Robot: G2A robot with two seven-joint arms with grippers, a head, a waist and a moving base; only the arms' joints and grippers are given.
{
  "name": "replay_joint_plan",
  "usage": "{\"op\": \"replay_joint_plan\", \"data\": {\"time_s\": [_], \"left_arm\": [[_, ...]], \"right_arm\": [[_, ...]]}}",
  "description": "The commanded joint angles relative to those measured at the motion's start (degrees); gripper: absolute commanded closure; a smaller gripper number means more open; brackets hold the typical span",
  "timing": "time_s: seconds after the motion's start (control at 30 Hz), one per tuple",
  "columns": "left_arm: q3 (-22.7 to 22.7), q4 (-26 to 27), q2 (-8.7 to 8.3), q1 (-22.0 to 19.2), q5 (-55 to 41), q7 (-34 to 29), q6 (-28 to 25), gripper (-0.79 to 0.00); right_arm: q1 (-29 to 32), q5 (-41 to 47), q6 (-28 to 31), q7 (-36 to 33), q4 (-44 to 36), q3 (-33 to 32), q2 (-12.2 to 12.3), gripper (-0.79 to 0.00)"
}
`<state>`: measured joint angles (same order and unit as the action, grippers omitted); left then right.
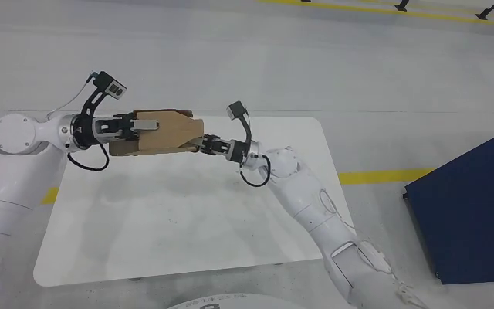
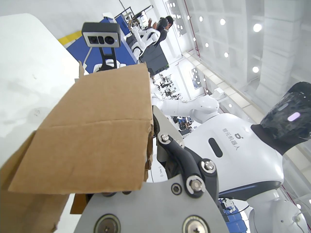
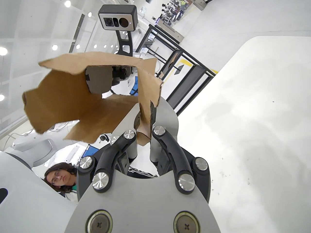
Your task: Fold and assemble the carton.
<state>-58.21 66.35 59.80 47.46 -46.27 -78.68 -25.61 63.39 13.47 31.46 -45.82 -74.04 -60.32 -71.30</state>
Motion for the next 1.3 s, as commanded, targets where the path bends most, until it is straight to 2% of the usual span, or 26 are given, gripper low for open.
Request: {"op": "replay_joint_plan", "data": {"time_s": [0.0, 0.1, 0.3, 0.43, 0.77, 0.9, 0.97, 1.27], "left_arm": [[-0.20, -0.71, 0.06, -0.06, 0.30, 0.06, -0.06, 0.000], [-0.21, -1.40, 0.17, -0.28, 1.28, 0.34, -0.34, 0.000], [-0.10, -2.09, 0.48, -0.52, 1.29, -0.12, 0.13, 0.000], [-0.36, -2.07, 0.45, -0.20, 1.33, -0.97, 0.98, 0.000], [-2.86, 0.62, -0.25, 1.80, -0.35, -4.75, 4.75, 0.000], [-2.21, 0.29, -0.13, 1.62, 1.11, -5.84, 5.84, 0.000], [-1.83, 0.33, -0.02, 1.44, 1.63, -6.17, 6.17, 0.000], [-0.57, 2.56, -0.20, 1.33, 6.33, -8.23, 8.23, 0.000]], "right_arm": [[0.25, 0.07, 0.16, -0.14, -0.36, -0.15, 0.07, -0.031], [0.48, 0.59, 0.19, -0.64, -0.69, -0.41, 0.18, -0.037], [0.74, 1.15, 0.13, -0.84, -1.02, -0.88, 0.35, -0.108], [0.83, 0.81, 0.16, -0.64, -1.23, -0.89, 0.39, -0.243], [-0.27, 0.44, -0.51, 1.60, 0.25, -0.48, 0.12, -0.215], [-0.31, 0.84, -0.27, 1.44, 0.40, -0.62, 0.14, -0.249], [-0.31, 1.26, -0.15, 1.60, 0.46, -0.92, 0.18, -0.296], [-0.66, 7.88, -1.14, 2.56, 1.88, -3.68, 0.34, -0.329]]}}
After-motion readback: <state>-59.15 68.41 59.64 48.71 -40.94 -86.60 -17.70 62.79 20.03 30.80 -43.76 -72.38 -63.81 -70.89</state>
